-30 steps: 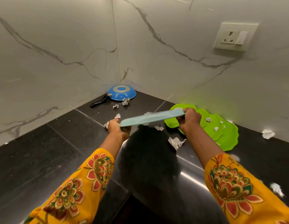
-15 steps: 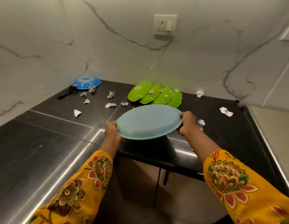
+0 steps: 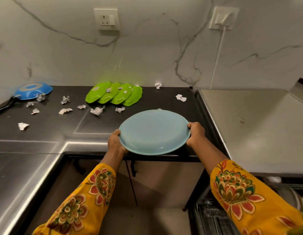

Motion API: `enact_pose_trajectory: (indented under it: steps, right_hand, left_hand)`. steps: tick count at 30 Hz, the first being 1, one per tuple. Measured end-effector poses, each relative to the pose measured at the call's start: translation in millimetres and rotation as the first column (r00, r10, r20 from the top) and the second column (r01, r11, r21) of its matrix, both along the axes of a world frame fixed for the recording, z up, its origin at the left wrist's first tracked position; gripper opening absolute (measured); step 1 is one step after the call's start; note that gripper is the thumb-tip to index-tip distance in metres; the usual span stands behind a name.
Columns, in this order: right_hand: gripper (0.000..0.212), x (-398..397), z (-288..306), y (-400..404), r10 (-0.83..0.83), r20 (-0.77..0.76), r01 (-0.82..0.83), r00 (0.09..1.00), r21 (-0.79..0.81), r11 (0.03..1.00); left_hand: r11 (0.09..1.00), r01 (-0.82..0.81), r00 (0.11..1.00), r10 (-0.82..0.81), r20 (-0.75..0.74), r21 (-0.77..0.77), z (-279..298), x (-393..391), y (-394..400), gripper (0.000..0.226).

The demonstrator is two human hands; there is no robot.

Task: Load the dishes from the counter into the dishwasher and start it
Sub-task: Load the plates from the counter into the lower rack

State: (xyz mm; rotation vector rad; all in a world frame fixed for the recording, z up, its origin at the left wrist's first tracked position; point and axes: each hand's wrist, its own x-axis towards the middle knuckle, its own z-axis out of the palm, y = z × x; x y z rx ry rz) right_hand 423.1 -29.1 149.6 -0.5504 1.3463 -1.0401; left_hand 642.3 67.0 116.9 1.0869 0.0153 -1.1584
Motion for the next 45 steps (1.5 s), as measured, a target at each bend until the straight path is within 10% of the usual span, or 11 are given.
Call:
enact_pose_trajectory:
  steps: [24,31,39,45]
  right_hand:
    - [0.019,-369,-109,118,-0.319,0.060,0.315,0.946,0.065,0.947]
    - [0.010,-411,-165,170,-0.441,0.002,0.431,0.897,0.208,0.878]
    - [0.012,-388,-227,202,-0.243,-0.355,0.369,0.903,0.351,0.860]
    - [0.050,-354,-270,210,0.149,-0.422,0.073,0.894,0.465,0.882]
  left_hand:
    - [0.860,0.498,0.860,-0.506,-0.063,-0.109,-78,-323,45,0.023]
    - [0.771,0.637,0.769,-0.635,-0.078,0.011,-121,-351,74,0.104]
    - [0.800,0.517,0.852,-0.516,-0.093,0.304,-155,-366,93,0.016]
    - [0.782,0.456,0.877,-0.476,-0.064,0.425,-187,-371,85,0.002]
